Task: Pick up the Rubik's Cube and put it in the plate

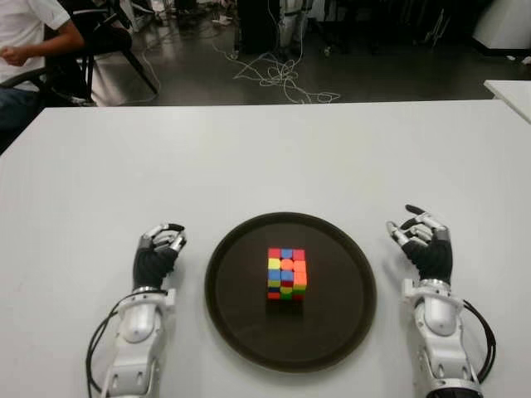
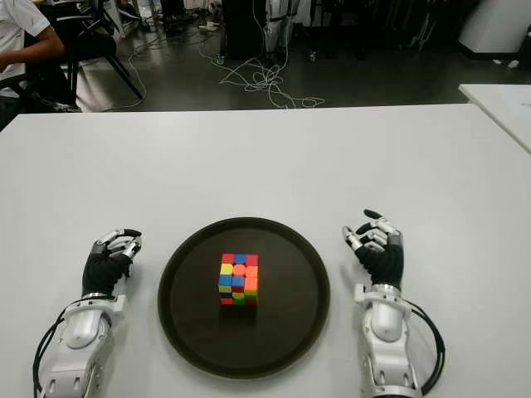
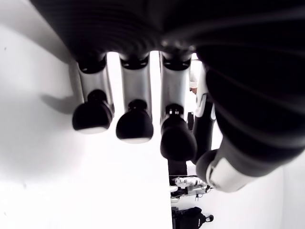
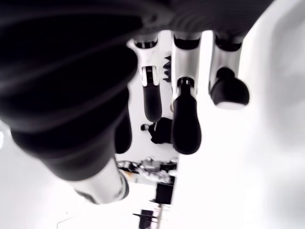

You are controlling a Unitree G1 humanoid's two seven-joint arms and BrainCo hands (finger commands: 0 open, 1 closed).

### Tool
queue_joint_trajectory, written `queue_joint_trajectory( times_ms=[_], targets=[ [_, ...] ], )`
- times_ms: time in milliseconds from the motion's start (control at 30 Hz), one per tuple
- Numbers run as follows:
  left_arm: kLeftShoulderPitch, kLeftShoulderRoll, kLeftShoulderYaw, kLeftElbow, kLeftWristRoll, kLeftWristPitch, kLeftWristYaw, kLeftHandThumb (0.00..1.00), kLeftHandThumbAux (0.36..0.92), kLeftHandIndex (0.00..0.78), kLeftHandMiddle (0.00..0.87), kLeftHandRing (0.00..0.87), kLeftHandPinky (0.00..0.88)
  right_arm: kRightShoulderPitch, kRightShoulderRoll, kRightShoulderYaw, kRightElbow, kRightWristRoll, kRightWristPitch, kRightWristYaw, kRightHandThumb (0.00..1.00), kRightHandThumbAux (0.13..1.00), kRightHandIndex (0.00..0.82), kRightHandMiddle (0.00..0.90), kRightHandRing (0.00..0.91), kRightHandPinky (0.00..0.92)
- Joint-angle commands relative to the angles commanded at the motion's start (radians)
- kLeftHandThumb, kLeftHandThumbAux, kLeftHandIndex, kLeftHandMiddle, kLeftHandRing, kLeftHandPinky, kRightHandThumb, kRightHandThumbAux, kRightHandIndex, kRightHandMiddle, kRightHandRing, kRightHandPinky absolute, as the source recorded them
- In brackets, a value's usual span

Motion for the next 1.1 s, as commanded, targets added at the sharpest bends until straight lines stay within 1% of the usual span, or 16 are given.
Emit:
queue_joint_trajectory(
  times_ms=[133,267,367,533,767,867,1100],
  targets=[
    [-0.002,-0.005,0.006,-0.002,-0.008,0.012,0.004,0.712,0.703,0.444,0.83,0.838,0.837,0.01,0.002,0.002,0.023,-0.012,-0.044,-0.007,0.278,0.872,0.794,0.861,0.862,0.861],
    [-0.003,-0.005,0.009,-0.001,-0.014,0.016,0.005,0.712,0.703,0.444,0.83,0.84,0.835,0.006,-0.002,0.003,0.044,-0.026,-0.08,-0.011,0.261,0.87,0.795,0.862,0.862,0.863],
    [-0.008,-0.003,0.012,0.004,-0.017,0.017,0.003,0.713,0.703,0.444,0.827,0.835,0.827,0.006,-0.012,0.011,0.065,-0.038,-0.123,-0.013,0.225,0.862,0.798,0.865,0.866,0.869],
    [-0.011,0.002,0.011,0.009,-0.018,0.013,-0.001,0.713,0.703,0.444,0.826,0.831,0.823,0.002,-0.023,0.02,0.088,-0.05,-0.161,-0.02,0.188,0.859,0.797,0.867,0.869,0.872],
    [-0.009,0.006,0.007,0.013,-0.015,-0.003,-0.004,0.712,0.704,0.444,0.831,0.836,0.831,-0.002,-0.036,0.03,0.114,-0.064,-0.19,-0.028,0.145,0.859,0.796,0.869,0.873,0.88],
    [-0.009,0.005,0.008,0.013,-0.012,0.004,0.001,0.712,0.704,0.444,0.834,0.839,0.833,-0.004,-0.034,0.03,0.121,-0.058,-0.202,-0.029,0.135,0.859,0.8,0.865,0.87,0.878],
    [-0.009,0.006,0.007,0.019,-0.005,-0.001,0.004,0.712,0.704,0.443,0.839,0.843,0.837,-0.006,-0.035,0.033,0.132,-0.067,-0.217,-0.04,0.11,0.874,0.805,0.866,0.872,0.877]
  ],
)
